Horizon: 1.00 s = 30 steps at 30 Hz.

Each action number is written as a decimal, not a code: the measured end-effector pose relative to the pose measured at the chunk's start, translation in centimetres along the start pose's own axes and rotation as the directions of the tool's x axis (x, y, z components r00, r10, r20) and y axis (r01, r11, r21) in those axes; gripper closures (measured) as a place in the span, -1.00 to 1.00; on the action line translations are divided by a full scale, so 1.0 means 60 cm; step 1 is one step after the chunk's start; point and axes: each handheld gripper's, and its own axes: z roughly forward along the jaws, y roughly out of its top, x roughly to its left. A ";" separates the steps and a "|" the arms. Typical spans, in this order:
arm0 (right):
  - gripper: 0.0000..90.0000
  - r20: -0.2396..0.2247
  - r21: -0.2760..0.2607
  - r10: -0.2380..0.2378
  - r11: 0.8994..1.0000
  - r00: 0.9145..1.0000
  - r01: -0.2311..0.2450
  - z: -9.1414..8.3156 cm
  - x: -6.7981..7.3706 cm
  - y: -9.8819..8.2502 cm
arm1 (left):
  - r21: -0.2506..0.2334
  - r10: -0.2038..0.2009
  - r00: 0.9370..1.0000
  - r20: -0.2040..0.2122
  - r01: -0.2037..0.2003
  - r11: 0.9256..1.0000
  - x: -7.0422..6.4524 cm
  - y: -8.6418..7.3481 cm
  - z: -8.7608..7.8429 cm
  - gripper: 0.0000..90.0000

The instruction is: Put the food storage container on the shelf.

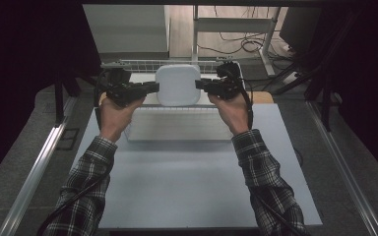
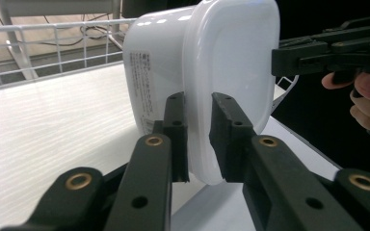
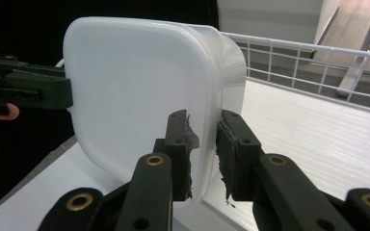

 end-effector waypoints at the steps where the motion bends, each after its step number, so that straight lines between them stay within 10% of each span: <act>1: 0.64 0.000 0.000 0.000 1.000 1.000 0.000 0.000 0.000 0.000 | 0.000 0.000 1.000 0.000 0.000 1.000 0.000 0.000 0.000 0.70; 30: 0.14 0.102 -0.004 -0.045 0.999 0.994 0.046 0.040 -0.001 0.006 | -0.007 -0.049 0.998 -0.045 0.049 0.999 0.017 0.005 0.048 0.19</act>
